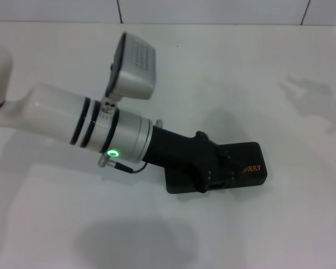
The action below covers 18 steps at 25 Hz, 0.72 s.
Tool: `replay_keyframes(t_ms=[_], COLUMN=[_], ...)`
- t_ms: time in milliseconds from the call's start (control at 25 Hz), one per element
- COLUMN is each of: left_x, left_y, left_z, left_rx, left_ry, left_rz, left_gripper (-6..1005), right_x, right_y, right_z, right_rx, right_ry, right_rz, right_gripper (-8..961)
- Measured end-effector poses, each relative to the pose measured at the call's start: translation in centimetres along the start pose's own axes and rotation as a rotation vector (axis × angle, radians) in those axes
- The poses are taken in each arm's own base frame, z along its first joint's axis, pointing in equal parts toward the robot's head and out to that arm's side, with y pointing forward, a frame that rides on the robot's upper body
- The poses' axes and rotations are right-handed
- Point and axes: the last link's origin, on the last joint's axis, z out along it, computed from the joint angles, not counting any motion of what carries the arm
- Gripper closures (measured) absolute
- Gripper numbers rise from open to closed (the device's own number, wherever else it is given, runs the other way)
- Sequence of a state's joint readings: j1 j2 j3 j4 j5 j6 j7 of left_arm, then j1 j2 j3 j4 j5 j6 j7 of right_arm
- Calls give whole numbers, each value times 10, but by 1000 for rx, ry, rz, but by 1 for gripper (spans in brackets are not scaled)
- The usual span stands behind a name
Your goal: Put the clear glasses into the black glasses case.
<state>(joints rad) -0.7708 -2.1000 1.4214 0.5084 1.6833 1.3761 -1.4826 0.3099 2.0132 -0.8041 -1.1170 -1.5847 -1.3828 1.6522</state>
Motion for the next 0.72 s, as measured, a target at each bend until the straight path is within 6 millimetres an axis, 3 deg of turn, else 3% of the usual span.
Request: replay_keyframes(t_ms=[240,360,480,720], left_x=[25,34,35,18], left_y=[22,21,20,36], left_z=[-27,-55,-77,-131], left_rx=[-62,5,52,104], left_ry=[149,240,307,474], left_rz=[65,-2,-22,89], left_gripper=[809,804,799,634], right_x=[8,12,18,30], right_y=[10,21,39,71], right_z=[3,7,13,38], right_rx=[-72,-151,-276,-499], right_ry=[66,100,109,22], right_rz=[-14,-29,-67,-80], right_gripper=[583,579,574,566])
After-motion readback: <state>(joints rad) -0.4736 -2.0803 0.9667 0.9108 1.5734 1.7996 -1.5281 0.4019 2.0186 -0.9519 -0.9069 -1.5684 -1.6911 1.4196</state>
